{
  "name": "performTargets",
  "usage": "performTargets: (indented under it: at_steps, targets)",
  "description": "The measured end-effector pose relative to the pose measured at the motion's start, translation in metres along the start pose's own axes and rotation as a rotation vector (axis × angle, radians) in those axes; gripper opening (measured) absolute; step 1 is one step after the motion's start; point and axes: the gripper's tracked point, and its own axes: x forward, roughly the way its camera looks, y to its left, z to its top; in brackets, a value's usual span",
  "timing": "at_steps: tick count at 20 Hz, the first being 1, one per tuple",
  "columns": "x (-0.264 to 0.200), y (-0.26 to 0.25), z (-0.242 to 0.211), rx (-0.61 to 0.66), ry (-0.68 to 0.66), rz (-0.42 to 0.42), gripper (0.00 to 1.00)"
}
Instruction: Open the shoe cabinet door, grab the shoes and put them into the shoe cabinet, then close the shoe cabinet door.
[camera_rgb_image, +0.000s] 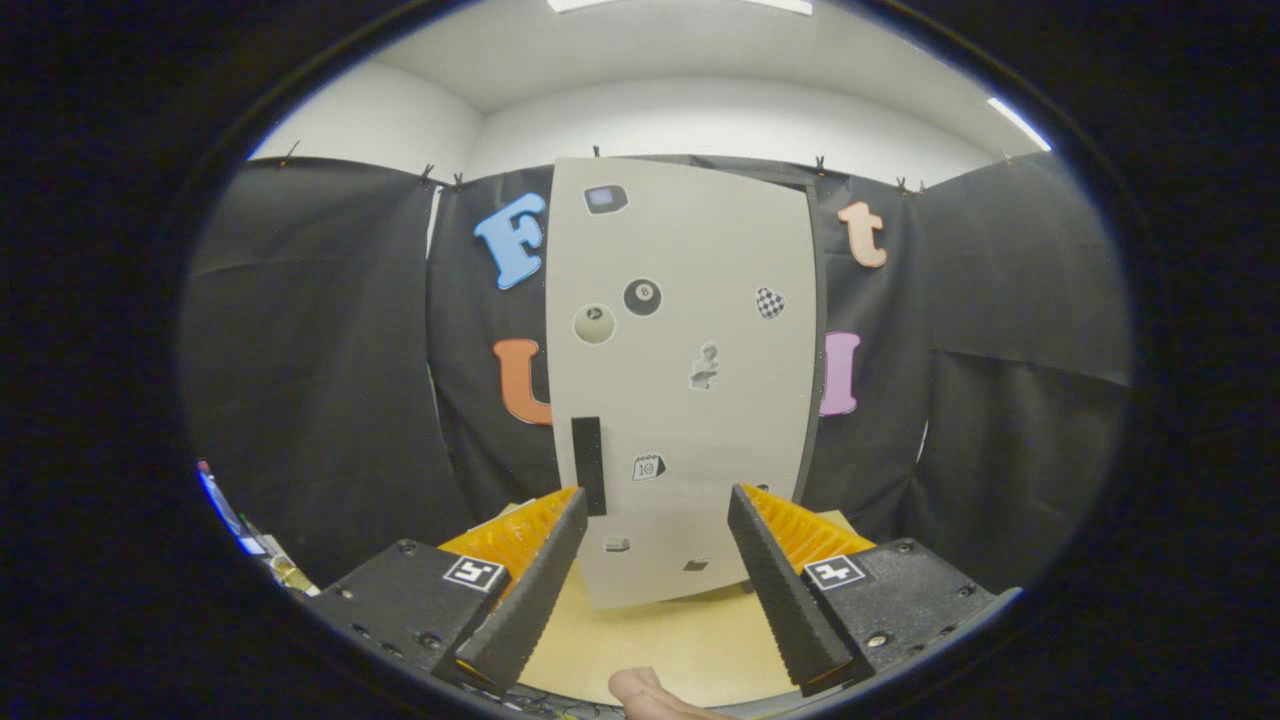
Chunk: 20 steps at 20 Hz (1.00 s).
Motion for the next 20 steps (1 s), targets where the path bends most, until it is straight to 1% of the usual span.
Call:
performTargets:
  at_steps: [3,7,9,11,20]
  targets:
    - [-0.025,0.005,0.009,0.035,-0.027,0.021,0.94]
    - [-0.044,0.004,0.018,-0.003,-0.052,0.001,0.94]
    - [-0.047,-0.001,0.017,-0.027,-0.058,-0.023,0.94]
    - [-0.047,-0.002,0.016,-0.028,-0.059,-0.031,0.94]
    - [-0.041,-0.003,0.02,-0.008,-0.058,-0.022,0.94]
